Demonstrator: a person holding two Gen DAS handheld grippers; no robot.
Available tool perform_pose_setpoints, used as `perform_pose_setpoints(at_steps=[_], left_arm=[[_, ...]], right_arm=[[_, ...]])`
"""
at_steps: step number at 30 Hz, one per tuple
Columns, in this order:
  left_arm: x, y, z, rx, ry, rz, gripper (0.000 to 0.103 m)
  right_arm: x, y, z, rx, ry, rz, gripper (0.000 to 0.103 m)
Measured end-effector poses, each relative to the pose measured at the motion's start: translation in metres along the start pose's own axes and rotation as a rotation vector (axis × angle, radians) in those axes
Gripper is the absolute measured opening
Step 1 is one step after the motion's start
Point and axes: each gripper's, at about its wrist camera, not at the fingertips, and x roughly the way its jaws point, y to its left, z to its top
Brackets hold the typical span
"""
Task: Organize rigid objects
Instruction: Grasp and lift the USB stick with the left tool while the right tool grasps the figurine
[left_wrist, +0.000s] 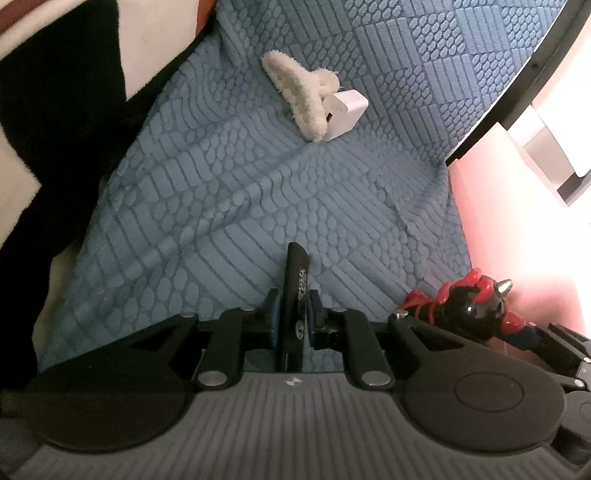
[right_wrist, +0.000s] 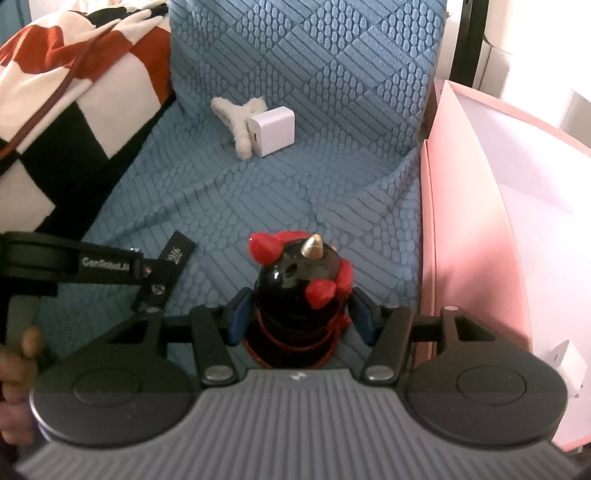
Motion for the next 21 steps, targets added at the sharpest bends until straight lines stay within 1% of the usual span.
perform_pose_setpoints(at_steps=[5,10,17,20,21], left_arm=[[0.003,0.002,0.001,-0.032,0.007,-0.048,0.016],[0.005,-0.007,0.001,0.018,0.001,-0.035,0.016],[0.011,-0.019,0.002,0.093,-0.028,0.008,0.016],[0.014,-0.025,0.003,0.125,-0.035,0.036,0.015],[0.014,-0.025,0.003,0.132,-0.037,0.04,0.014]], right_arm=[[0.003,-0.001,-0.001,0.015,0.011,0.005,0.059],[0.005,-0.002,-0.001,0.022,0.017,0.008,0.059],[0.013,-0.006,-0.002,0.05,0.046,0.016,0.057],[0.013,-0.006,-0.003,0.053,0.042,0.018,0.057],[0.012,-0.005,-0.003,0.048,0.037,0.022,0.055]])
